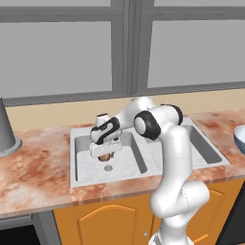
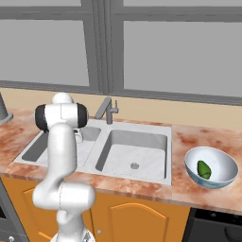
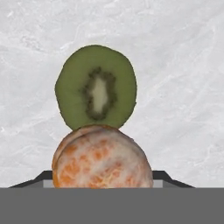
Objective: There is a mixed pile of frozen fruits and vegetables on the counter. Locate all the frozen vegetables and place the items in a bowl on the counter. Take all the frozen fruits and defrost them in a running sink.
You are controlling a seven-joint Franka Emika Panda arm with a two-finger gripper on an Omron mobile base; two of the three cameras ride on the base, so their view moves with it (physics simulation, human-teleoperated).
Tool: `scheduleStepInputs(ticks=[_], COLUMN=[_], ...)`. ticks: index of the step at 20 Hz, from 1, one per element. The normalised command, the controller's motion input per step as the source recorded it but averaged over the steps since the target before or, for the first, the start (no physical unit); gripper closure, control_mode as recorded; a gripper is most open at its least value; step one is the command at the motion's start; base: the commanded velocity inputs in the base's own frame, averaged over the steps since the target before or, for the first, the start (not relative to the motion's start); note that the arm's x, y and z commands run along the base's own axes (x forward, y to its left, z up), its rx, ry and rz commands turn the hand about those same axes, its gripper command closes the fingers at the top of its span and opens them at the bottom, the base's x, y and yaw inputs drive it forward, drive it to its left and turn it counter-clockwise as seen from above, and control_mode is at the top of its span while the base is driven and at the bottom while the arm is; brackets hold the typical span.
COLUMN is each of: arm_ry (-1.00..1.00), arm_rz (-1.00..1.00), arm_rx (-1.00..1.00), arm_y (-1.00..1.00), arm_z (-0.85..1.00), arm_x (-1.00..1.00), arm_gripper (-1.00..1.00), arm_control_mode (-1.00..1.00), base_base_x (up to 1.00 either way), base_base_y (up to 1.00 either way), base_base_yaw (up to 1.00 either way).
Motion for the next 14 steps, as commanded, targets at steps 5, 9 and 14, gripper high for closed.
scheduleStepInputs(ticks=[5, 9, 14], arm_ry=[0.07, 0.09, 0.04], arm_rz=[-0.01, -0.03, -0.01], arm_rx=[0.00, 0.00, 0.00], arm_y=[0.00, 0.00, 0.00], arm_z=[-0.49, -0.49, -0.12], arm_x=[0.02, 0.00, 0.00], arm_gripper=[1.00, 1.00, -1.00], arm_control_mode=[-1.00, -1.00, -1.00], base_base_x=[0.00, 0.00, 0.00], base_base_y=[0.00, 0.00, 0.00], base_base_yaw=[0.00, 0.00, 0.00])
